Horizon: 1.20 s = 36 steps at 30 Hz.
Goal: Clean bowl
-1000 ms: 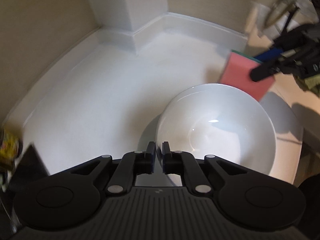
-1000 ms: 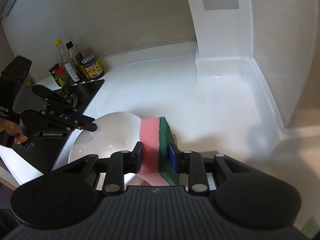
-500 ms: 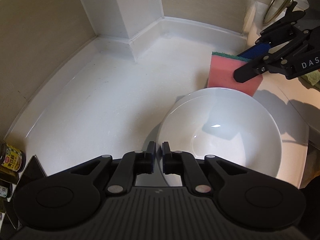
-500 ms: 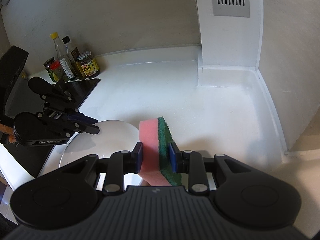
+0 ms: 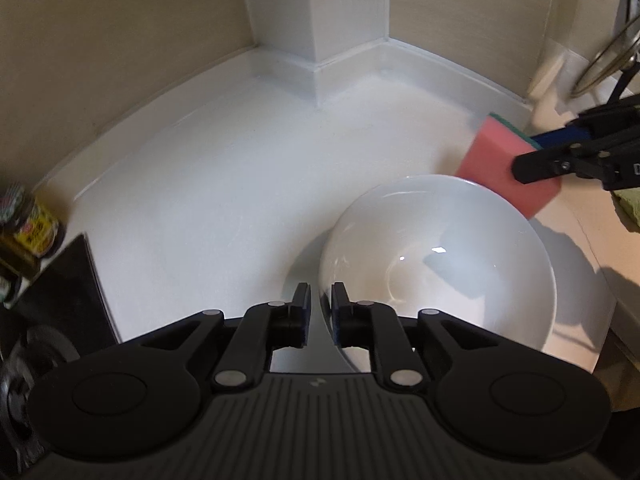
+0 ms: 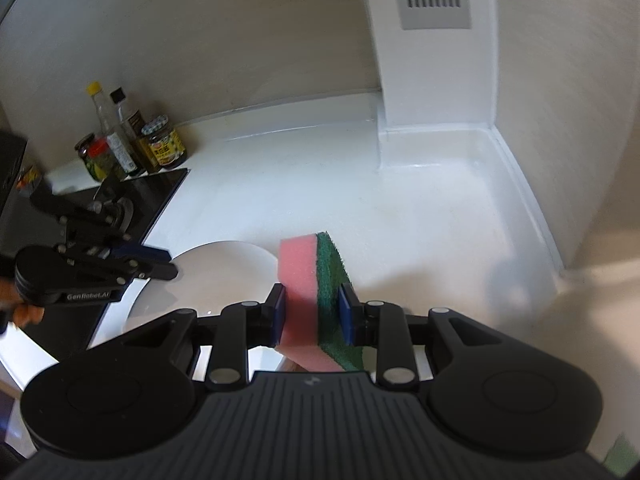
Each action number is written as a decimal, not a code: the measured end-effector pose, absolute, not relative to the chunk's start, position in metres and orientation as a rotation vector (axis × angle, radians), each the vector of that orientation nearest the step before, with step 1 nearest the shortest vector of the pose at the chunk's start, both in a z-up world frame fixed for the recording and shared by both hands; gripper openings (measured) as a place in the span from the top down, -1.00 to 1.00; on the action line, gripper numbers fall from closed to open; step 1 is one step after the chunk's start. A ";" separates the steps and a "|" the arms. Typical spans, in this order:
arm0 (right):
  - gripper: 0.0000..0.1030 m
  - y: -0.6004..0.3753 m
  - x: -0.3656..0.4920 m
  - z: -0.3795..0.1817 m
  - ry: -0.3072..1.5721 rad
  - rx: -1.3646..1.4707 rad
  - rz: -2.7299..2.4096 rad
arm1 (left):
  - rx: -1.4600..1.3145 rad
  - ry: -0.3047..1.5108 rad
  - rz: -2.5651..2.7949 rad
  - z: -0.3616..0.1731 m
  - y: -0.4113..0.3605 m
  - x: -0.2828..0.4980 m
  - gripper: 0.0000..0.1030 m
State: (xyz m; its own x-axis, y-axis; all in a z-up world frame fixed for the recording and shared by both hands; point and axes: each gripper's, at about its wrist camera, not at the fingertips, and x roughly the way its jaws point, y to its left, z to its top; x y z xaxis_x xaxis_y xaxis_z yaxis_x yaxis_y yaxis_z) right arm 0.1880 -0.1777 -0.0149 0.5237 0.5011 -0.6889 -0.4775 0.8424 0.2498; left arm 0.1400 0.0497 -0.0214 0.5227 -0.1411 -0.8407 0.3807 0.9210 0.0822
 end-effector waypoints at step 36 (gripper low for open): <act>0.53 -0.171 0.210 -0.014 0.858 -0.018 0.703 | 0.564 0.916 -0.563 -0.020 0.036 0.166 0.90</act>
